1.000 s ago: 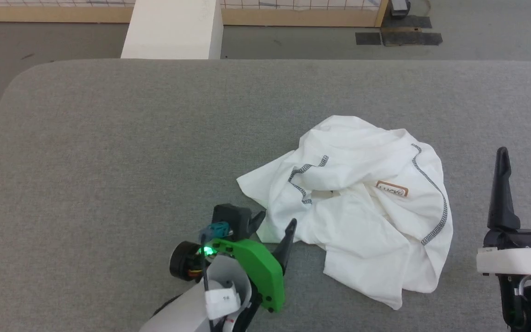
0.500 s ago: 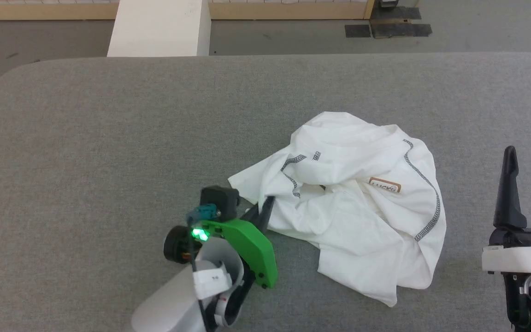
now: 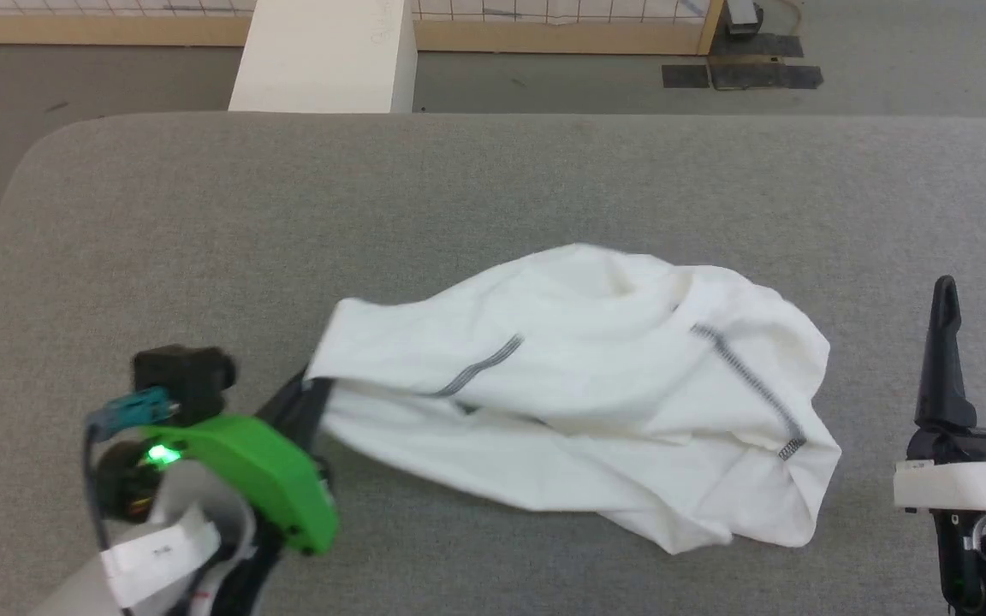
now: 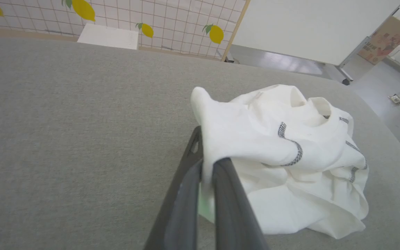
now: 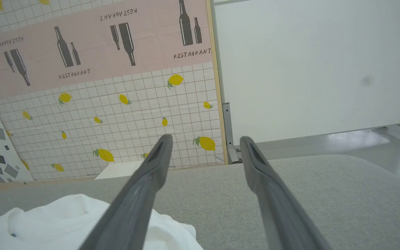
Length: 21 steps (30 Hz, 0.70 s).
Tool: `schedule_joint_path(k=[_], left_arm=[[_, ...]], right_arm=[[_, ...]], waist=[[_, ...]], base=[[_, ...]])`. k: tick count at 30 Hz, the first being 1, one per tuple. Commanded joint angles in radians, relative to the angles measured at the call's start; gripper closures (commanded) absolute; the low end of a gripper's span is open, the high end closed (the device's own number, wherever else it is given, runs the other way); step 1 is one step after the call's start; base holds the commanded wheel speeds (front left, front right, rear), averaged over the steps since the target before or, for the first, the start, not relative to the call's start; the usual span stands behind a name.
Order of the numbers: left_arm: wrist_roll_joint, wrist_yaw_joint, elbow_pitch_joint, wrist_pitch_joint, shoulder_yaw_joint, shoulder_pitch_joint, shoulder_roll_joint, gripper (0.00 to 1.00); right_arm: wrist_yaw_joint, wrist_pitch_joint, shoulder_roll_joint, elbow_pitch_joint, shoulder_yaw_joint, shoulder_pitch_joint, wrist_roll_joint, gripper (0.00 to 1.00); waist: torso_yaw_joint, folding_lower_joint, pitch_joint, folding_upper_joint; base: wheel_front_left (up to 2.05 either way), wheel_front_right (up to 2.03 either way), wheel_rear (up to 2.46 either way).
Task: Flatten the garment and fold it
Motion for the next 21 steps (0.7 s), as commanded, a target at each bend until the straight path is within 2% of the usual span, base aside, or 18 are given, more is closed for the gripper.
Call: schedule_joint_path(k=[1,6,9,12,13,14,15,16,21], left_arm=[[-0.003,0.016,-0.010,0.004,0.018,0.031,0.032,1.00],[0.028,0.045,0.049,0.011,0.035,0.059,0.112,1.00],[0.068,0.051,0.142,0.004,0.022,0.051,0.129,1.00],[0.057,0.040,0.227,-0.019,0.017,0.040,0.079,1.00],[0.050,0.033,0.259,-0.031,0.015,0.039,0.057,0.93],[0.041,0.026,0.283,-0.040,0.015,0.040,0.039,0.74],[0.028,0.017,0.308,-0.057,0.020,0.040,0.014,0.18],[0.021,0.011,0.327,-0.072,0.023,0.040,-0.002,0.00],[-0.012,-0.031,0.375,-0.143,0.050,0.039,-0.060,0.00]], right_arm=[[-0.002,-0.006,0.000,-0.002,-0.002,0.008,0.002,0.00],[-0.002,-0.006,0.000,-0.007,-0.001,0.004,-0.005,0.00],[-0.002,-0.006,0.000,-0.006,0.006,-0.003,-0.009,0.00],[-0.002,-0.006,0.000,-0.002,0.010,-0.008,-0.011,0.00],[-0.002,-0.006,0.000,0.000,0.012,-0.009,-0.011,0.00],[-0.002,-0.006,0.000,0.001,0.013,-0.011,-0.011,0.00],[-0.002,-0.006,0.000,0.002,0.014,-0.012,-0.011,0.00],[-0.002,-0.006,0.000,0.003,0.014,-0.014,-0.011,0.00],[-0.002,-0.006,0.000,0.007,0.005,-0.016,-0.013,0.00]], waist=[[0.005,-0.0001,0.006,0.0000],[0.012,-0.0001,0.019,0.0000],[0.015,-0.0001,0.027,0.0000],[0.016,-0.0001,0.032,0.0000],[0.015,-0.0001,0.033,0.0000],[0.014,-0.0001,0.034,0.0000],[0.013,-0.0001,0.035,0.0000],[0.013,-0.0001,0.035,0.0000],[0.012,-0.0001,0.027,0.0000]], base=[[0.00,0.00,0.00],[0.00,0.00,0.00],[0.00,0.00,0.00],[0.00,0.00,0.00],[0.00,0.00,0.00],[0.00,0.00,0.00],[0.00,0.00,0.00],[0.00,0.00,0.00],[0.00,0.00,0.00]])
